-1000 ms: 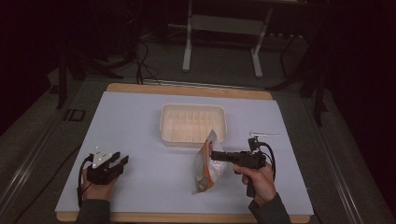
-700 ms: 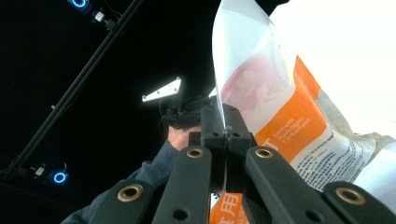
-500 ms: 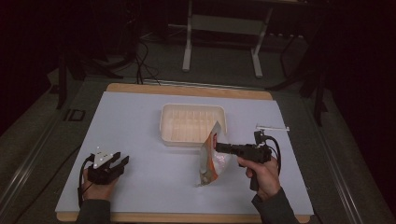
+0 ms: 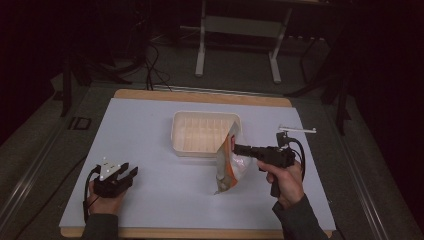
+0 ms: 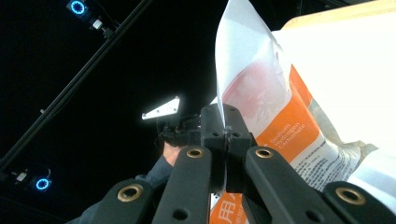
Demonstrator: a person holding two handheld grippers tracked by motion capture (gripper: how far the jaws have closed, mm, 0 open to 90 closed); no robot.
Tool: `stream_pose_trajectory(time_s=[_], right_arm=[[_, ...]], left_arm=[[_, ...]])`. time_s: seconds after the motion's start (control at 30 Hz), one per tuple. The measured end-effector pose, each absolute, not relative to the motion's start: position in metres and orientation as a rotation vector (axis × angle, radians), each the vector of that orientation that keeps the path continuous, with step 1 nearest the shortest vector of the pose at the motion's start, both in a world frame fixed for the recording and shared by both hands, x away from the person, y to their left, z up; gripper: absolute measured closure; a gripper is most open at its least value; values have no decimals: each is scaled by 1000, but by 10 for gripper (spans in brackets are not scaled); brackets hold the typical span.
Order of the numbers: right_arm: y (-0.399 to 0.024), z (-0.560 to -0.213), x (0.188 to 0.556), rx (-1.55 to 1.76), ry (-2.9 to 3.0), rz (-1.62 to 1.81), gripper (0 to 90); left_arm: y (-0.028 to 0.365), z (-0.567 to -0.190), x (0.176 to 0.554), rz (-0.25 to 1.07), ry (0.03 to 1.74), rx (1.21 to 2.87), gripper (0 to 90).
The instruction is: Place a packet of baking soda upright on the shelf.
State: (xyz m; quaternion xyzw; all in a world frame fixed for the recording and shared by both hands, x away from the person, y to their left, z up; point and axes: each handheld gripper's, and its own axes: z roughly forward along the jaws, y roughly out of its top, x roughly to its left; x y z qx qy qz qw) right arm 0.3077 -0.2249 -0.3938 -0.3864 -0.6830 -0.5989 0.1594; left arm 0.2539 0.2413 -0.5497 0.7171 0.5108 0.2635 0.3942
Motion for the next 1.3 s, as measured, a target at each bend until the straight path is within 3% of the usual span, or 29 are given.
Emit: stream_pose_trajectory(time_s=[1.3], right_arm=[[-236,-359,347,-1188,-1995,-1794,900]], left_arm=[[242,-550,254,663,1298,1815,579]])
